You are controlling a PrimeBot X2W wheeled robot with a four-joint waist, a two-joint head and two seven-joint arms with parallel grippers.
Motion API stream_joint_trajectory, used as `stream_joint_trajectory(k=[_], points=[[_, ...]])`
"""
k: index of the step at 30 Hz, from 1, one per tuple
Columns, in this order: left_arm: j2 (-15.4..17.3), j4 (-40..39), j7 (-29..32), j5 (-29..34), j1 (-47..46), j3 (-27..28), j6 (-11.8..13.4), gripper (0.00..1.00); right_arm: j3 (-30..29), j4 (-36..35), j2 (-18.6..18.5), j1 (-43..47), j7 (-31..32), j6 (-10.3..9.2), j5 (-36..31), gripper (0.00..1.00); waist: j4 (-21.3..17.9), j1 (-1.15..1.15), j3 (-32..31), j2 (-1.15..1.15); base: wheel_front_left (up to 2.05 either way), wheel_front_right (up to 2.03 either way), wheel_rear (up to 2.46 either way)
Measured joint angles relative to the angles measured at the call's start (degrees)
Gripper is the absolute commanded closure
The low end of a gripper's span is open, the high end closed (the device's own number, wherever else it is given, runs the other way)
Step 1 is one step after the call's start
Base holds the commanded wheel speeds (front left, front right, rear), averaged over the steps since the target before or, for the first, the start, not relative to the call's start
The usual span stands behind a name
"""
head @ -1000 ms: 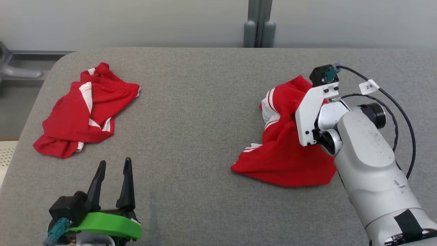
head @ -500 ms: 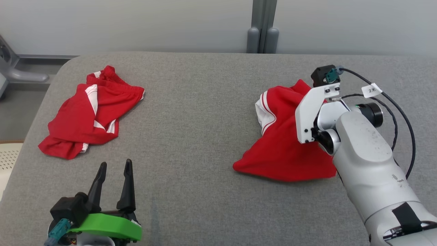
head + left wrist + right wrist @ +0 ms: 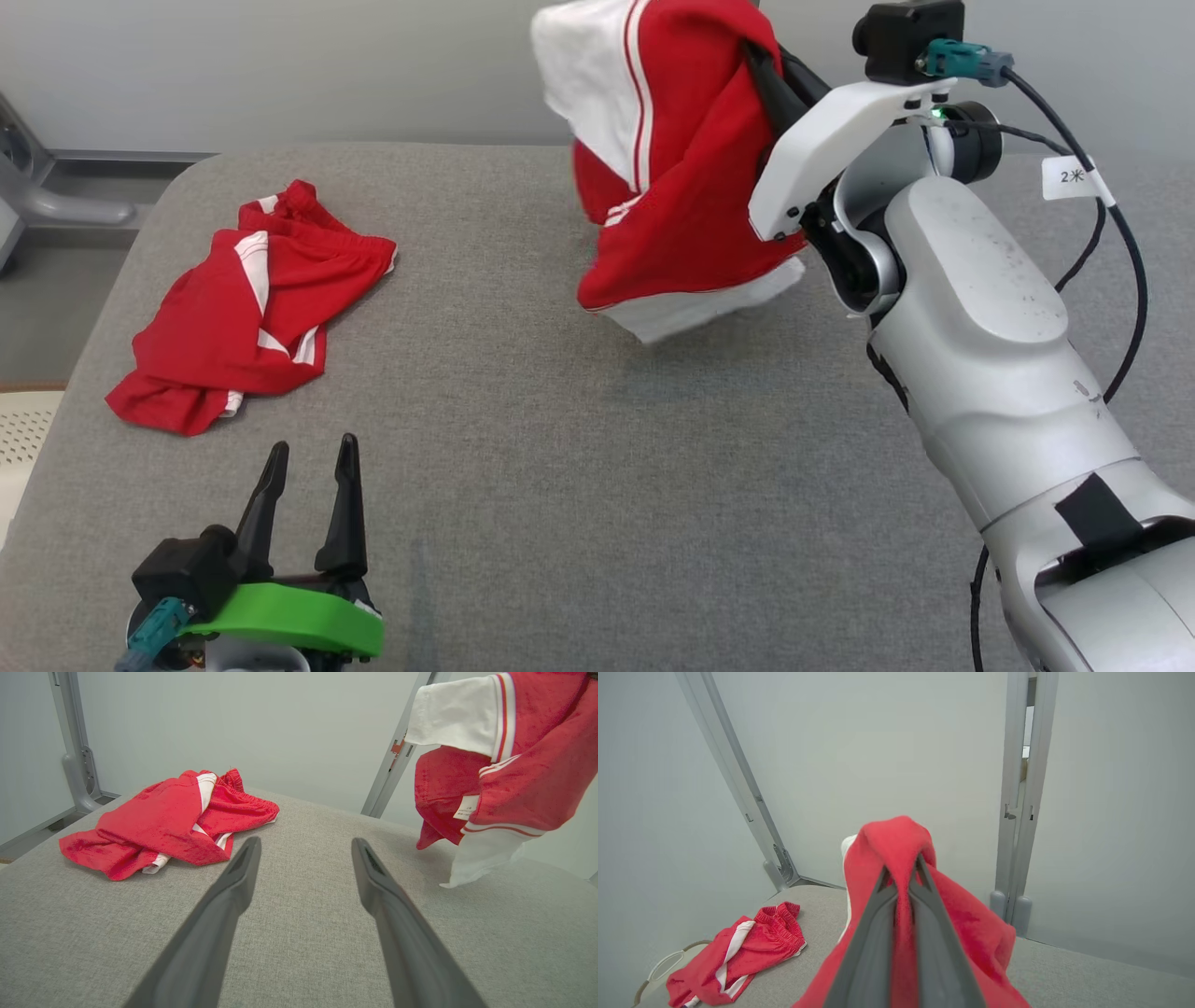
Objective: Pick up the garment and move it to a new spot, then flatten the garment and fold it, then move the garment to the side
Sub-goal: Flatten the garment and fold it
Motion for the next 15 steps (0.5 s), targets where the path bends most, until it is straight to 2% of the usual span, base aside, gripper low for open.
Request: stream_joint_trajectory(k=[3, 6, 10, 11, 12, 15], points=[[0.0, -0.3, 0.0, 0.1, 0.1, 0.2, 0.0, 0.0, -0.2, 3.0, 0.1, 0.0, -2.2, 0.0, -0.1, 1.0, -0.4, 0.0, 0.3, 0.0, 0.0, 0.0, 0.0], [-0.2, -0.6, 0.0, 0.2, 0.1, 0.3, 0.0, 0.0, -3.6, 8.6, -0.2, 1.0, -3.0, 0.0, -3.0, 1.0, -0.8, 0.0, 0.6, 0.0, 0.0, 0.0, 0.0], [-0.3, -0.6, 0.0, 0.3, 0.1, 0.2, 0.0, 0.0, -9.6, 18.1, -4.0, 4.5, -3.5, 0.01, -8.3, 1.0, -1.2, 0.0, 1.1, 0.0, 0.0, 0.0, 0.0], [-0.3, -0.6, 0.0, 0.3, 0.1, 0.2, 0.0, 0.0, -11.4, 20.6, -5.3, 5.3, -4.0, 0.01, -9.9, 0.48, -1.3, 0.0, 1.2, 0.0, 0.0, 0.0, 0.0], [-0.4, -0.5, 0.0, 0.3, 0.0, 0.1, 0.0, 0.0, -12.8, 22.3, -6.1, 5.9, -4.1, 0.01, -10.9, 0.01, -1.3, 0.0, 1.3, 0.0, 0.0, 0.0, 0.0], [-0.5, -0.5, 0.0, 0.5, 0.0, 0.0, 0.0, 0.0, -17.8, 26.8, -8.4, 7.4, -5.3, 0.01, -13.7, 0.0, -1.2, 0.0, 1.3, 0.0, 0.0, 0.0, 0.0]])
